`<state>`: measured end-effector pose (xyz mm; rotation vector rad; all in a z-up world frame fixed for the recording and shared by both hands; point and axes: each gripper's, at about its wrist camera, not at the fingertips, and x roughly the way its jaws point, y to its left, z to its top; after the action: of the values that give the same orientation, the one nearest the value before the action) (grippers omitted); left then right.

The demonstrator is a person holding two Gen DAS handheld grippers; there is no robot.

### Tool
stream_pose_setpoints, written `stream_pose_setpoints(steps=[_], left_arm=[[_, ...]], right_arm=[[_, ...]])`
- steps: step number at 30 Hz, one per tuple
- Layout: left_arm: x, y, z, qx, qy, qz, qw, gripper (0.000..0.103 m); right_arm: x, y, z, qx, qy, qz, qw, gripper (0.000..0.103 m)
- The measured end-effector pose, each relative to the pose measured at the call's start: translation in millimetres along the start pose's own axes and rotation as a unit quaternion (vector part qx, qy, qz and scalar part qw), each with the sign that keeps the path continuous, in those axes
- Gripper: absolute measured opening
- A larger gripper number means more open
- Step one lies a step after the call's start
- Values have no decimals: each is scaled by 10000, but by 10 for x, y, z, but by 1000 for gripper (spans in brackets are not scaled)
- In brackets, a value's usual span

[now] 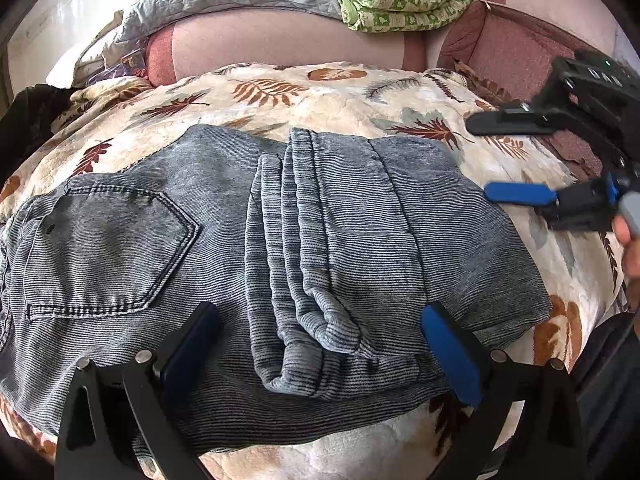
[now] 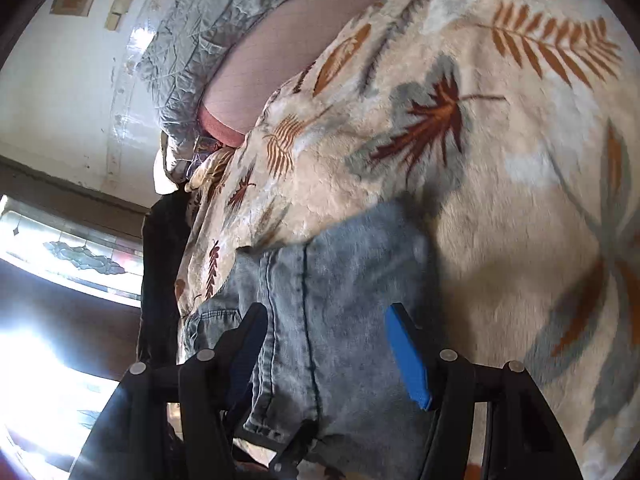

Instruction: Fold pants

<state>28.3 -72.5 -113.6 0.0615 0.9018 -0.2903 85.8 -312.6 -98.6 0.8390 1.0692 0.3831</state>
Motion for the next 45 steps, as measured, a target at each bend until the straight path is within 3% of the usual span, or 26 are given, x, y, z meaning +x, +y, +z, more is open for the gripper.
stream_pose_setpoints(steps=[4, 7, 9, 12, 14, 15, 17, 18, 22, 25, 28, 31, 33, 38, 45], left_arm=[[-14, 14, -32, -33, -168, -54, 9998, 101], [-13, 6, -26, -16, -189, -56, 9998, 101], [-59, 31, -28, -61, -156, -100, 9998, 101], [-206, 110, -15, -313, -297, -91, 9990, 101], [-278, 171, -15, -454, -426, -30, 9981, 101], [-258, 208, -16, -526, -345, -29, 9980, 101], [-178, 275, -15, -589, 19, -35, 9983, 100], [-211, 299, -18, -578, 16, -38, 9983, 100], [-596, 454, -28, -788, -380, 99, 9961, 101], [-906, 754, -104, -1345, -703, 95, 9884, 101], [-1010, 1184, -208, -2197, -684, 64, 9731, 101], [-1062, 1557, -310, -2807, -653, 370, 9569, 101], [-1106, 1730, -350, -2969, -704, 555, 9507, 101], [-1169, 1972, -388, -2991, -842, 894, 9463, 101], [-1113, 2131, -489, -2956, -856, 943, 9468, 101]], right_arm=[[-125, -51, -403, 112, 7, 402, 9991, 65], [38, -255, -499, 255, 261, 289, 9989, 67], [-48, -300, -487, 538, 168, 537, 9970, 67], [-215, -83, -510, 49, 25, 793, 9968, 68], [-183, -105, -568, -63, 101, 800, 9967, 78], [-111, -202, -617, 17, 165, 651, 9977, 81], [-84, -317, -691, 8, 32, 852, 9964, 80], [-119, -308, -689, 29, 32, 908, 9959, 80], [-249, -224, -671, -153, -220, 1351, 9905, 80], [-233, -250, -692, -89, -249, 1344, 9906, 80], [-228, -222, -692, -149, -253, 1385, 9899, 80], [-254, -128, -711, -369, -376, 1318, 9899, 80], [-273, -60, -722, -493, -483, 1270, 9895, 80], [-282, 113, -780, -880, -646, 836, 9905, 80], [25, 570, -945, -1111, 122, 1066, 9880, 80]])
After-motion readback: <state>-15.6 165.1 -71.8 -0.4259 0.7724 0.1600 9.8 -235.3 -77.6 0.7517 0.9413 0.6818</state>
